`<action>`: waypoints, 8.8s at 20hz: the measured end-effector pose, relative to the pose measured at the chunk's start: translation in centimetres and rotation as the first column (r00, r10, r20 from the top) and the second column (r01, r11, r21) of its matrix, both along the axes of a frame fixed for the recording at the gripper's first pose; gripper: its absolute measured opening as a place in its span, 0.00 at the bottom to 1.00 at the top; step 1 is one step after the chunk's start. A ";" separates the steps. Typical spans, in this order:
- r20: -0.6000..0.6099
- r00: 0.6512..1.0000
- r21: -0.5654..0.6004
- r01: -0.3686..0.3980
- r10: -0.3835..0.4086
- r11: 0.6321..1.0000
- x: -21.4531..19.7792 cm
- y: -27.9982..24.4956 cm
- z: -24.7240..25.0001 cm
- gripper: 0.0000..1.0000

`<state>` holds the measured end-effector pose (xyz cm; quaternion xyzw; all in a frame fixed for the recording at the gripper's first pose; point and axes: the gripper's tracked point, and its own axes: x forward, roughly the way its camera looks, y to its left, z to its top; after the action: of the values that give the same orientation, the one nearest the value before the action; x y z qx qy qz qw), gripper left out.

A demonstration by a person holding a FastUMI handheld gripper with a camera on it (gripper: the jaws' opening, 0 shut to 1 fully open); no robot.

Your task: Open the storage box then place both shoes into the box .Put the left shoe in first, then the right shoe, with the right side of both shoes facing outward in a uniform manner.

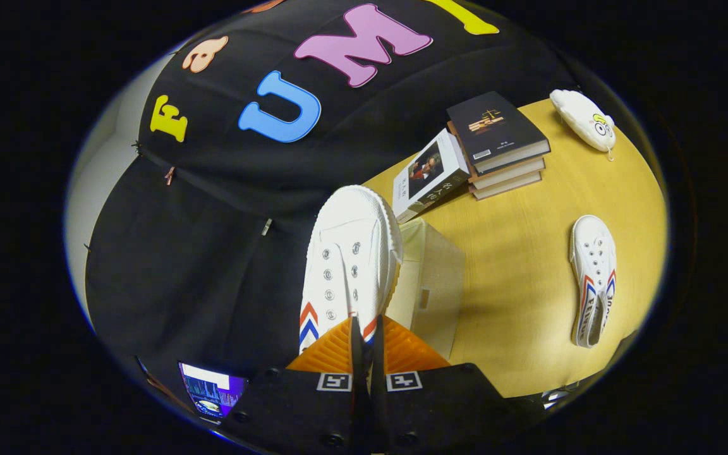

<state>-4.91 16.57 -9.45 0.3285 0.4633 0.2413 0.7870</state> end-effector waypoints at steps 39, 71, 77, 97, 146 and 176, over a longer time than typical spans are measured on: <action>-0.079 0.997 -0.108 0.008 -0.017 0.994 3.0 14.9 -10.8 0.97; 0.265 0.964 -0.647 0.148 0.038 0.748 3.9 -31.8 -11.9 0.99; 0.185 0.981 -0.652 0.075 0.063 0.754 2.6 -34.0 -17.4 0.99; -0.174 0.979 -0.505 -0.184 0.109 0.843 0.2 -26.7 -27.7 0.67; -0.014 0.989 -0.147 0.144 -0.147 0.979 -0.1 -1.0 -2.2 0.13; -0.248 0.953 -0.338 0.084 -0.175 0.937 1.2 6.8 -16.0 0.22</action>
<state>-3.72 23.34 -25.50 0.2552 0.5782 0.0612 0.7725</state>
